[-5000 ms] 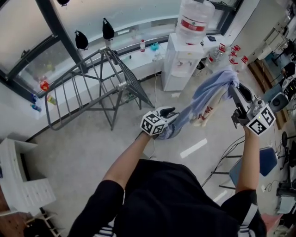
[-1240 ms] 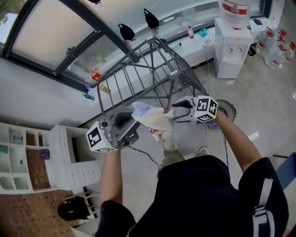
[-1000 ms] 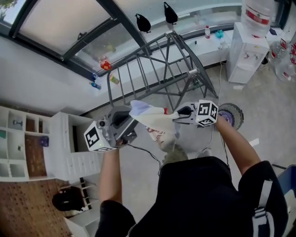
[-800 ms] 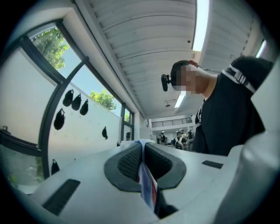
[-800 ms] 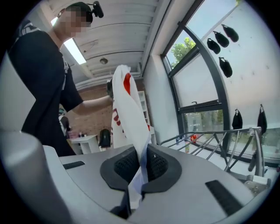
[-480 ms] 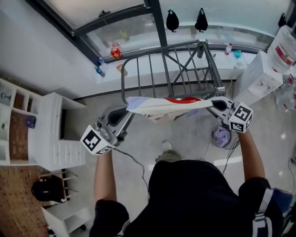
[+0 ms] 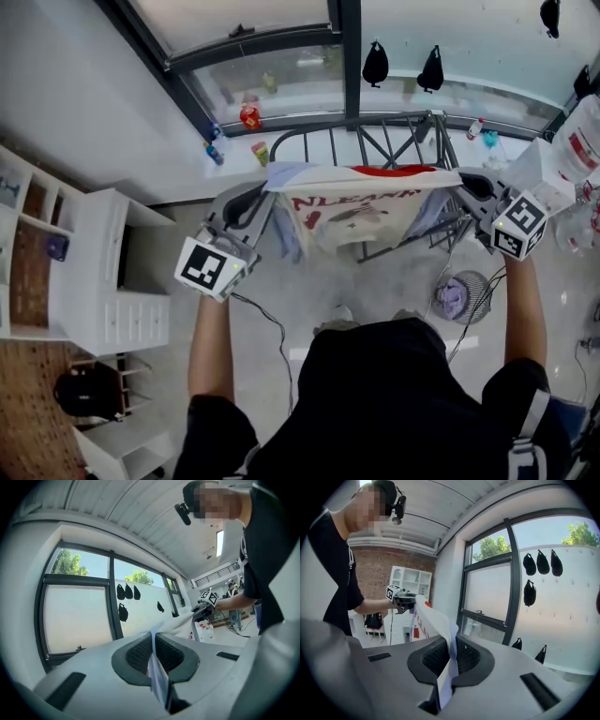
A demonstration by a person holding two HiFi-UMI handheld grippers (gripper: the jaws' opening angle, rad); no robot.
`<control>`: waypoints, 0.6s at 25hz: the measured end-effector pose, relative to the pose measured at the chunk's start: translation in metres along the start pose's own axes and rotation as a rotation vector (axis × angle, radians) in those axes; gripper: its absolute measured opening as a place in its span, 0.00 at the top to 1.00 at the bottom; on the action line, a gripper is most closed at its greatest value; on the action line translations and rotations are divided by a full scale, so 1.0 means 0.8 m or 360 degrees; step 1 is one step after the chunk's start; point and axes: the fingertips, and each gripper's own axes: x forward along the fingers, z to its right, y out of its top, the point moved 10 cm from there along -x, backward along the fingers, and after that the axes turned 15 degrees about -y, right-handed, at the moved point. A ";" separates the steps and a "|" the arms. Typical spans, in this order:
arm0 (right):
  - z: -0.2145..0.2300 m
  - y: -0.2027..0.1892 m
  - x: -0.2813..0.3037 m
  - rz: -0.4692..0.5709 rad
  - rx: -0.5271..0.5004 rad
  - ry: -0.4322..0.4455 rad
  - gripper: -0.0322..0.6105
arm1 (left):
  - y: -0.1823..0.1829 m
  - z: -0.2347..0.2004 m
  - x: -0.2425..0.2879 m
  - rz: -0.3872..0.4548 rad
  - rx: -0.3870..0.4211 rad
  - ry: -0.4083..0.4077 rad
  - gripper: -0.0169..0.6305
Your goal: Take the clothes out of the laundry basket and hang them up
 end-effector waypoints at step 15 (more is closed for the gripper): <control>0.041 -0.026 0.211 -0.0162 0.0163 -0.0035 0.94 | -0.105 -0.155 0.024 -0.0106 -0.0230 0.0240 0.95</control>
